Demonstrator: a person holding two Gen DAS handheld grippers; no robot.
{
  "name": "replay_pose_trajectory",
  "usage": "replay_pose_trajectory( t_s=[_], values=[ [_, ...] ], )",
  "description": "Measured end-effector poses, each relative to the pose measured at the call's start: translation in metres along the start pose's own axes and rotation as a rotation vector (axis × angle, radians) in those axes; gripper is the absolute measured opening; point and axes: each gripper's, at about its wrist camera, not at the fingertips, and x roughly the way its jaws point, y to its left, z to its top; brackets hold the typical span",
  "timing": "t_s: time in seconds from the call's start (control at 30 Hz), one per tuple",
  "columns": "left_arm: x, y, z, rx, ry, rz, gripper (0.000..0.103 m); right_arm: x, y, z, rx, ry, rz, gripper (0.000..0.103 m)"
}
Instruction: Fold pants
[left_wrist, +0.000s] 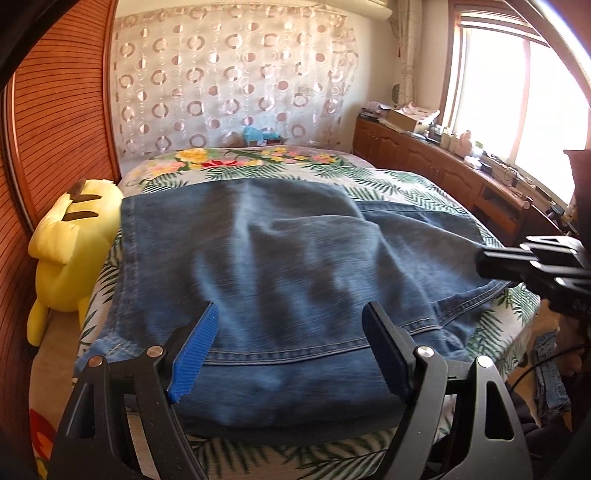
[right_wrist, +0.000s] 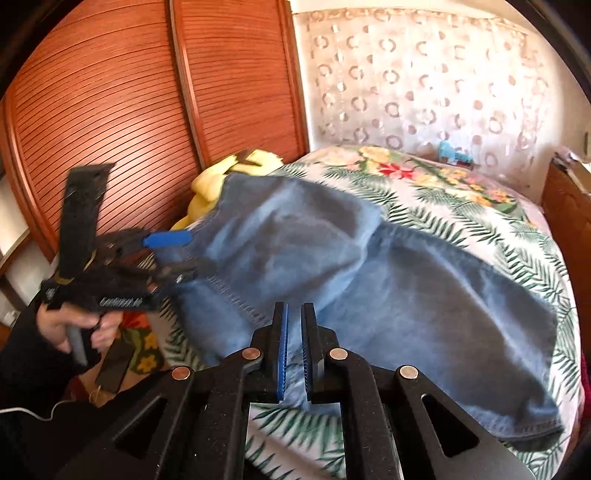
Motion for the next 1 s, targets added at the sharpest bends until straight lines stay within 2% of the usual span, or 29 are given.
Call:
replay_pose_trajectory(
  t_s=[0.27, 0.47, 0.53, 0.63, 0.83, 1.0],
  values=[
    [0.005, -0.015, 0.001, 0.014, 0.012, -0.025, 0.080, 0.004, -0.007, 0.006, 0.022, -0.009, -0.050, 0.009],
    [0.008, -0.024, -0.002, 0.027, 0.023, -0.043, 0.080, 0.010, -0.010, 0.008, 0.026, -0.010, -0.075, 0.020],
    [0.010, -0.026, -0.004, 0.028, 0.030, -0.046, 0.080, 0.012, -0.012, 0.011, 0.027, -0.011, -0.081, 0.028],
    [0.014, -0.028, -0.010, 0.032, 0.046, -0.045, 0.080, 0.015, -0.016, 0.013, 0.029, -0.012, -0.078, 0.035],
    [0.026, -0.027, -0.022, 0.024, 0.085, -0.038, 0.080, 0.040, -0.027, 0.027, 0.038, 0.010, -0.062, 0.035],
    [0.028, -0.025, -0.025, 0.017, 0.084, -0.045, 0.080, 0.073, -0.036, 0.049, 0.061, 0.037, -0.046, 0.035]
  ],
)
